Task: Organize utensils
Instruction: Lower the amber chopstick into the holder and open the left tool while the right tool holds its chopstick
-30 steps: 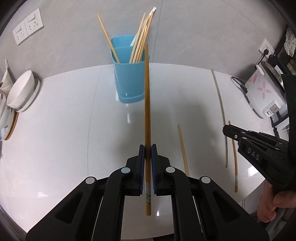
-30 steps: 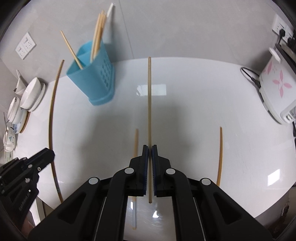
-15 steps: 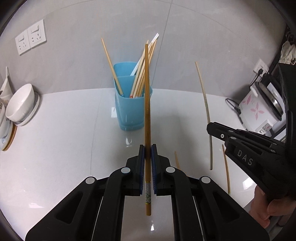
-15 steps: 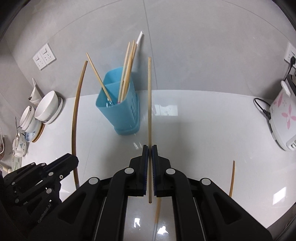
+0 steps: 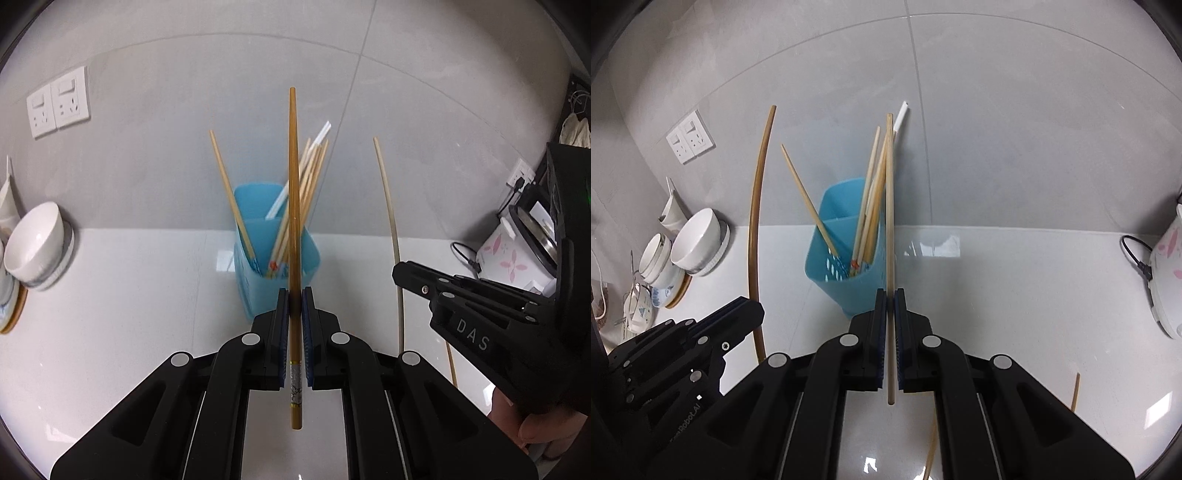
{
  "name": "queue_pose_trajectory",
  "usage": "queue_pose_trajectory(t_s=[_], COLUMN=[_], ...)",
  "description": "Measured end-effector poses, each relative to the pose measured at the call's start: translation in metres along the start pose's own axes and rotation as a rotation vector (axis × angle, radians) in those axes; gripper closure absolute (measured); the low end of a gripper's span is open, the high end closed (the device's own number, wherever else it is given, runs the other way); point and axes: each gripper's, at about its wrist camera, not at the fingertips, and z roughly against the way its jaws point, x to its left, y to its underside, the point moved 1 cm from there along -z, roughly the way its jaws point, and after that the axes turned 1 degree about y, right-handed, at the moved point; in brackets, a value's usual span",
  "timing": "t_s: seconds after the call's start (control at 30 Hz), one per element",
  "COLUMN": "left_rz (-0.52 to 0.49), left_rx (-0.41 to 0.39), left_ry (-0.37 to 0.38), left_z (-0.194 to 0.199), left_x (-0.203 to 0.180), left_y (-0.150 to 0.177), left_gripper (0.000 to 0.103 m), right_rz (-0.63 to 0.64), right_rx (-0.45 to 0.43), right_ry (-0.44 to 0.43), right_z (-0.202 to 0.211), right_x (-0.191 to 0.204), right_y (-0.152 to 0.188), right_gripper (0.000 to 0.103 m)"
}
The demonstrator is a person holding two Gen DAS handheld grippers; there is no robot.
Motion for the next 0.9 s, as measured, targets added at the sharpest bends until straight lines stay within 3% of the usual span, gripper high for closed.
queue_pose_trajectory(t_s=[0.6,0.9], left_rz=[-0.008,-0.034], left_rx=[-0.233,-0.259], left_ry=[0.109,0.086], left_z=[-0.033,-0.063], left_x=[0.018,0.019], left_y=[-0.059,-0.066], left_gripper=[0.097,0.097], right_rz=[-0.013,-0.018], right_rx=[-0.120,-0.141], right_ry=[-0.063,-0.058], right_z=[-0.022,-0.029], right_x=[-0.009,-0.018], right_y=[-0.045,-0.053], right_gripper=[0.099,0.100])
